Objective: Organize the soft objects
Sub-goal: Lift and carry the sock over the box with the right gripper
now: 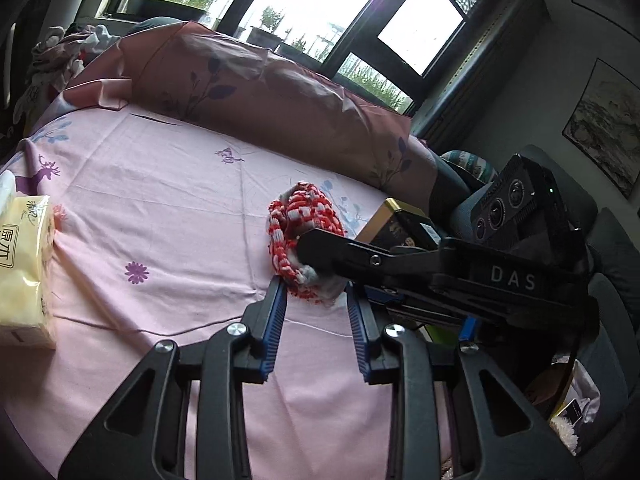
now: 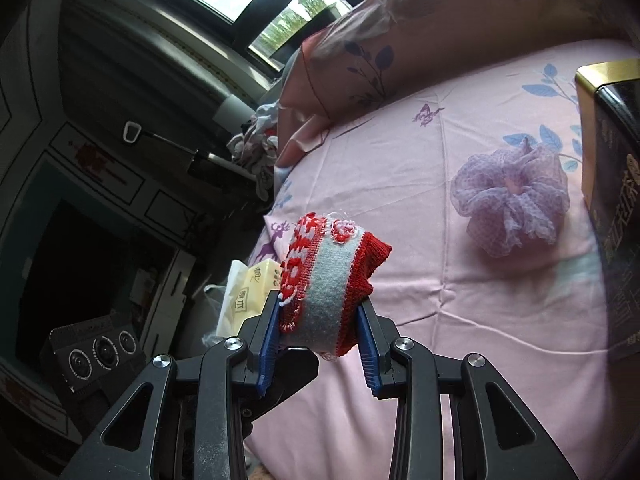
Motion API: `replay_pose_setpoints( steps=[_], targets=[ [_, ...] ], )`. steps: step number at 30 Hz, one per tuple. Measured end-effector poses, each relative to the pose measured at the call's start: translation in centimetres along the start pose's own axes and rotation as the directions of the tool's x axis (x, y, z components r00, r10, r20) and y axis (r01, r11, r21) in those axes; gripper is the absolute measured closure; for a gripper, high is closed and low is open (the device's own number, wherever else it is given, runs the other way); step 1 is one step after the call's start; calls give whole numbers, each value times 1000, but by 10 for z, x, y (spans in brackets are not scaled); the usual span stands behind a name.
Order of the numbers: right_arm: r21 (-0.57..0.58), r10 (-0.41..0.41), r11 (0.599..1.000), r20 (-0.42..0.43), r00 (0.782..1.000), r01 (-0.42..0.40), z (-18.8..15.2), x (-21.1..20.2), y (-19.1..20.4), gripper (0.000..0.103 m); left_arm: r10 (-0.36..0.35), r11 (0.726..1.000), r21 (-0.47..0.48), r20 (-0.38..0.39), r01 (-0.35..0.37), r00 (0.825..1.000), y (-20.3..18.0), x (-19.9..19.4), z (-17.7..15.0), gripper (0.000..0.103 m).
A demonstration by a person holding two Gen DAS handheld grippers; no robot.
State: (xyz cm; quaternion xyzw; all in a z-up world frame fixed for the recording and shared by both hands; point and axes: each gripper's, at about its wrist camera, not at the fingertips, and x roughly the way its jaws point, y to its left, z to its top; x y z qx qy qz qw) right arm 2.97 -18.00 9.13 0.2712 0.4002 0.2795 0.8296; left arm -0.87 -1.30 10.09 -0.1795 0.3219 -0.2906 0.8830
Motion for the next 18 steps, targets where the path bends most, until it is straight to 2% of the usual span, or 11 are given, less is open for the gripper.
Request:
replay_pose_setpoints(
  steps=[1,4,11,15,18],
  targets=[
    [15,19,1000,19,1000,-19,-2,-8,-4,66,-8,1000,19,9,8,1000,-7,-1,0,80],
    [31,54,998,58,997,-56,-5,-32,-10,66,-38,997,70,20,36,999,-28,-3,-1,81],
    [-8,25,1000,165,986,-24,-3,-94,-9,66,-88,979,184,25,82,996,-86,0,6,82],
    [2,27,1000,263,965,-28,1,-137,-20,66,-117,959,264,21,107,993,-129,12,11,82],
    [38,24,998,346,938,-40,2,-169,-38,66,-145,939,316,3,136,989,-163,27,11,82]
  ],
)
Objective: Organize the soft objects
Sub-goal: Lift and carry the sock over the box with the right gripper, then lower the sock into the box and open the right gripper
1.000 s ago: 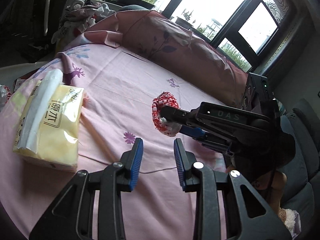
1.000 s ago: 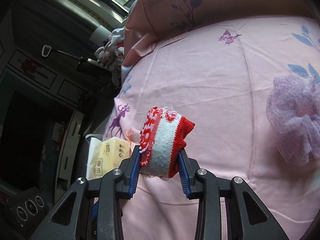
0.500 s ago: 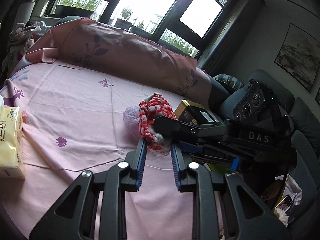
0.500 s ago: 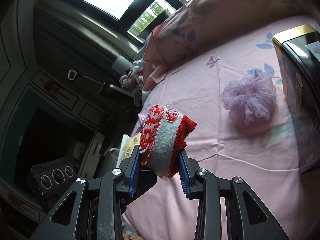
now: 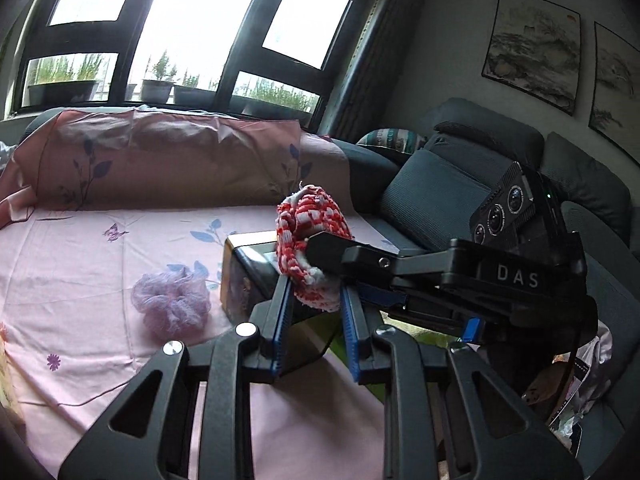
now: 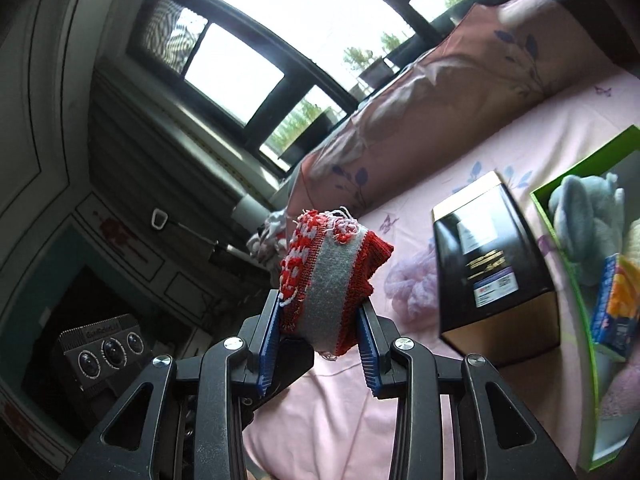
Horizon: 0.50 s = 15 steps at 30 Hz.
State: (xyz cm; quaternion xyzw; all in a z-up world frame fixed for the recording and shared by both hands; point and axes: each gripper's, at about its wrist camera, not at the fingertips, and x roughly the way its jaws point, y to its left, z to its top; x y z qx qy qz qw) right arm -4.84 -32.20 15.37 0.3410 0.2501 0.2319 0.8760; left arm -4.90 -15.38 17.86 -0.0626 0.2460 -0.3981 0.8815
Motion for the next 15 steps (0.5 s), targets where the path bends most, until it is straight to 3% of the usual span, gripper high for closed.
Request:
replay_pose_setpoints(
  steps=[8,15],
  targets=[
    [114,-67,992,164,984,49,10,-63,-54,66,-59,994,84,-75,65,995,-63,66,5,83],
    [251,-176,961,220,960,119,8,-104,-101,66,-82,987,121,-173,103,982,-99,119,-3,83]
  ],
)
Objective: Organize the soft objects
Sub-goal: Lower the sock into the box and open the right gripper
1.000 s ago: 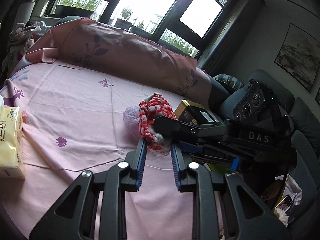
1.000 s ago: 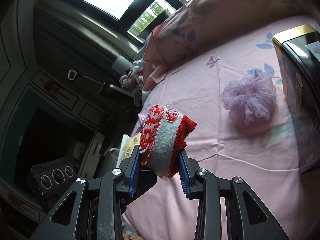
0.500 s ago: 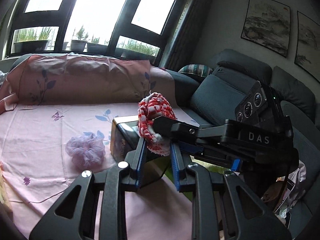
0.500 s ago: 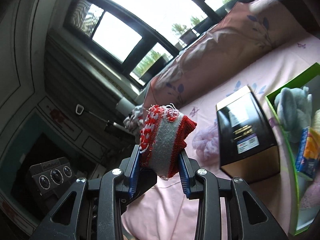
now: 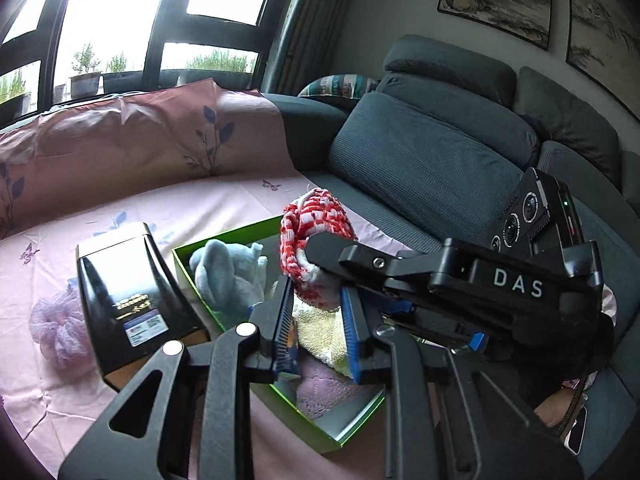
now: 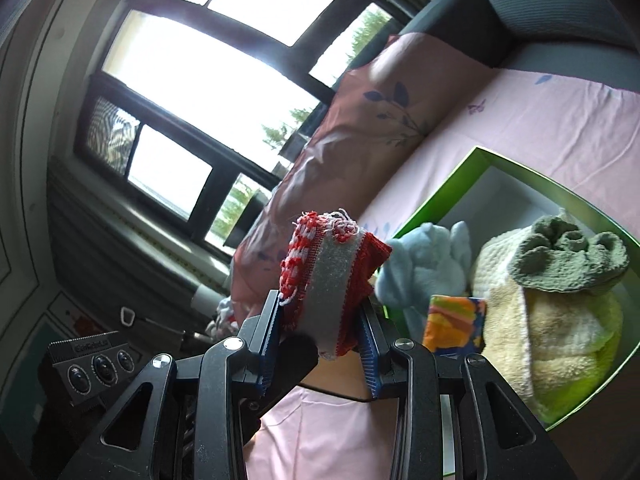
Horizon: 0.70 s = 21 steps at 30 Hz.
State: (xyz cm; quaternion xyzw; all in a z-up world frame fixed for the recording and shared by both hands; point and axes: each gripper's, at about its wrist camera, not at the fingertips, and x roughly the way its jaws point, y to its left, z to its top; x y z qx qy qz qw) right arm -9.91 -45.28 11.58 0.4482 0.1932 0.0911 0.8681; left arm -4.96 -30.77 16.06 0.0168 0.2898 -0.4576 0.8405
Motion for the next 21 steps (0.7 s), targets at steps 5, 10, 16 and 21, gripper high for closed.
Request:
replay_pose_setpoints(
  steps=[5,10,16,21],
  targets=[
    [69,-32,997,28,999,30,7,-7,-26,66,8,1000,25,-44,-7,999,-13,28,1,82],
    [111,-64,992,23,998,61,15,-3,-45,66,12,1000,12,-88,-11,996,-15,50,0,82],
    [141,-132,981,-3,991,131,17,3,-59,66,41,999,-3,-146,-42,989,-15,72,-3,82],
    [135,-218,967,-11,976,217,16,2,-61,66,49,999,-9,-169,-51,984,-15,78,-8,82]
  ],
)
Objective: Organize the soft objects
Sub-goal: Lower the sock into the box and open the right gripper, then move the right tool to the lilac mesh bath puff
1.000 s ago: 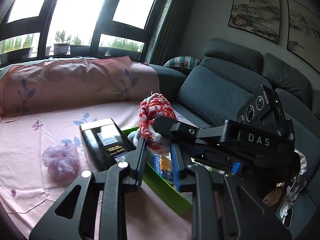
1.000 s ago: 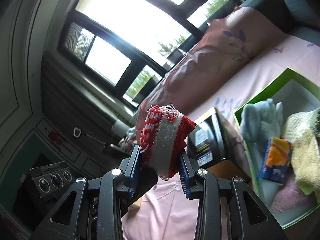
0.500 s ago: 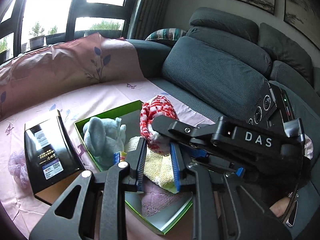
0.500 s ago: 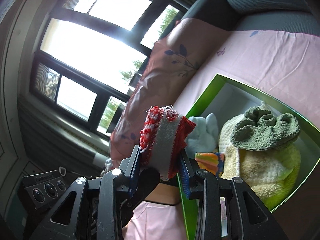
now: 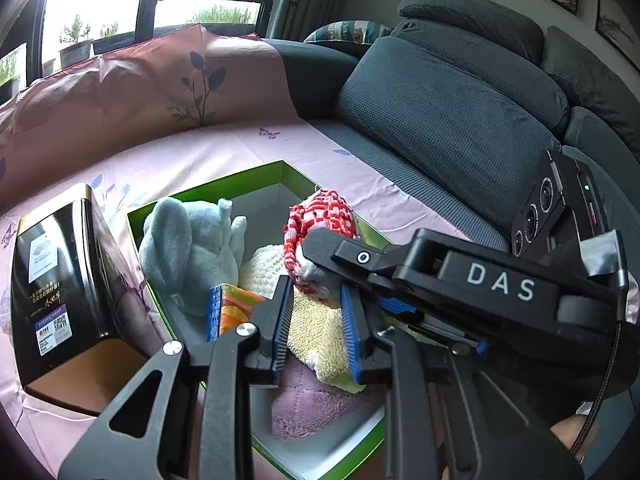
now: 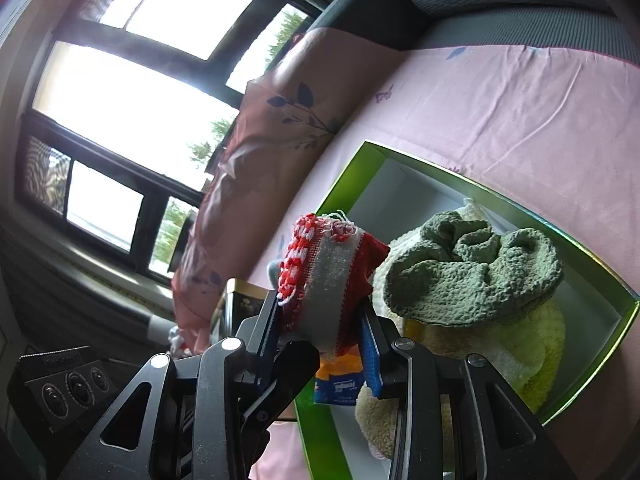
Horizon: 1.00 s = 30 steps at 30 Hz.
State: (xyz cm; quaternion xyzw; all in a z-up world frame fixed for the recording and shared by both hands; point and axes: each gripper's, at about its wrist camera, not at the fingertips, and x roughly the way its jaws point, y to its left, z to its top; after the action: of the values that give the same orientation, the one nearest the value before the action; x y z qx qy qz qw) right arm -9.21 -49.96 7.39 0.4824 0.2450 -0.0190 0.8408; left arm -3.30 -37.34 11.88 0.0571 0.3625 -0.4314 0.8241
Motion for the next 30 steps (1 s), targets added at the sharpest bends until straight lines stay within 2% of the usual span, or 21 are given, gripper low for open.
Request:
replay_pose_setpoints(
  steps=[6,7,9,10,11,13,16,19,24,27,30],
  targets=[
    [-13,-47,999,18,999,48,-2,-9,4,62,13,1000,11,16,-13,1000,2,-13,-2,80],
    [-21,-70,997,28,997,71,-3,-11,6,56,16,1000,1,24,-16,1000,5,-17,-1,79],
    [-42,-102,994,56,993,104,-4,-15,14,38,10,1000,-21,41,-9,999,11,-28,-1,75],
    [-54,-100,993,69,993,104,-3,-17,17,27,6,1000,-29,49,-5,999,15,-34,-1,68],
    [-68,-86,993,81,993,92,-5,-19,21,23,4,1000,-30,55,-2,998,18,-41,-2,57],
    [-96,-47,994,101,994,56,-7,-25,30,23,8,1000,-29,78,-6,997,25,-55,-3,43],
    [-127,-37,990,127,991,54,-12,-31,45,23,45,998,-54,130,-39,990,40,-83,-6,38],
    [-177,-40,982,148,988,66,-20,-36,65,23,76,994,-93,168,-61,983,61,-111,-11,28],
    [-294,28,956,143,989,15,-39,-37,105,23,187,977,-141,203,-160,961,104,-153,-27,28],
    [-372,64,928,116,991,-17,-56,-33,131,23,252,957,-193,189,-216,949,135,-168,-45,28],
    [-427,117,901,75,990,-74,-75,-24,156,23,282,936,-265,162,-233,946,169,-178,-60,28]
  ],
)
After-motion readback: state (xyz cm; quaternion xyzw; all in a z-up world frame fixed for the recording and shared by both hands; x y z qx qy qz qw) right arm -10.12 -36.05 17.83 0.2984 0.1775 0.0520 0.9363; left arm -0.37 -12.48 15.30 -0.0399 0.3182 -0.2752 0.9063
